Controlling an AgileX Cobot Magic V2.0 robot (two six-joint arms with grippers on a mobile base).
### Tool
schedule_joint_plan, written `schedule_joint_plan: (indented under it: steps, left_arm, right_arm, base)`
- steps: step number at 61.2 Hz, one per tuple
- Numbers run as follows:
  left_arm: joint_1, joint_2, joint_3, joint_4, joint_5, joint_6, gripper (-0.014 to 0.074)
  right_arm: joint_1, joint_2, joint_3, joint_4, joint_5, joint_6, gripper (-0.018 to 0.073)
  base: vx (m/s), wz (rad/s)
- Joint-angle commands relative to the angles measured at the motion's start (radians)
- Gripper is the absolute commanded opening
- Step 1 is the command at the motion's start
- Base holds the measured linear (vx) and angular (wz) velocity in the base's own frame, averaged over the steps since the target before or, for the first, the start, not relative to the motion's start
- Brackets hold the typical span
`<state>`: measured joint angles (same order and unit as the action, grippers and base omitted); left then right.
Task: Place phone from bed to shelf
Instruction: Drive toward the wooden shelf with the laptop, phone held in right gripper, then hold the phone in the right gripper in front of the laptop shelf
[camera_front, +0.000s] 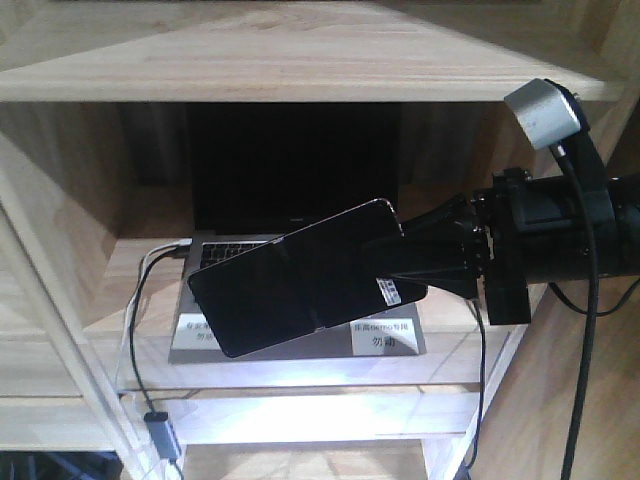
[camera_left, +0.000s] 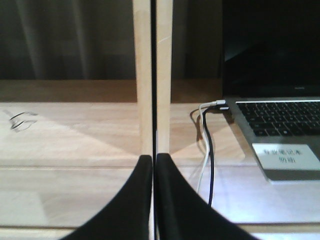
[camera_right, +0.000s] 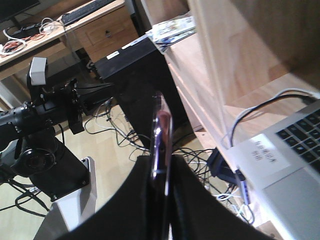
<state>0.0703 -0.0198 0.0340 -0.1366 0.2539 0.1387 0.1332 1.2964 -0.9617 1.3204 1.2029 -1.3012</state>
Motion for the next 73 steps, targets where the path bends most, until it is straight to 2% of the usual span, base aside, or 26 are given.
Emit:
schedule_joint_plan:
  steps: [1,73]
  left_arm:
    - [-0.005,-0.005,0.003,-0.009,-0.065,-0.004,0.0001]
    - [-0.005,-0.005,0.003,-0.009,-0.065,-0.004,0.0001]
  right_arm:
    - [-0.001,-0.031,-0.026,0.1,0.087,0.001,-0.0004]
    - [-0.001,-0.031,-0.026,0.1,0.088,0.001,-0.0004]
  base:
    - [0.13,-0.08]
    - [0.06,0.0]
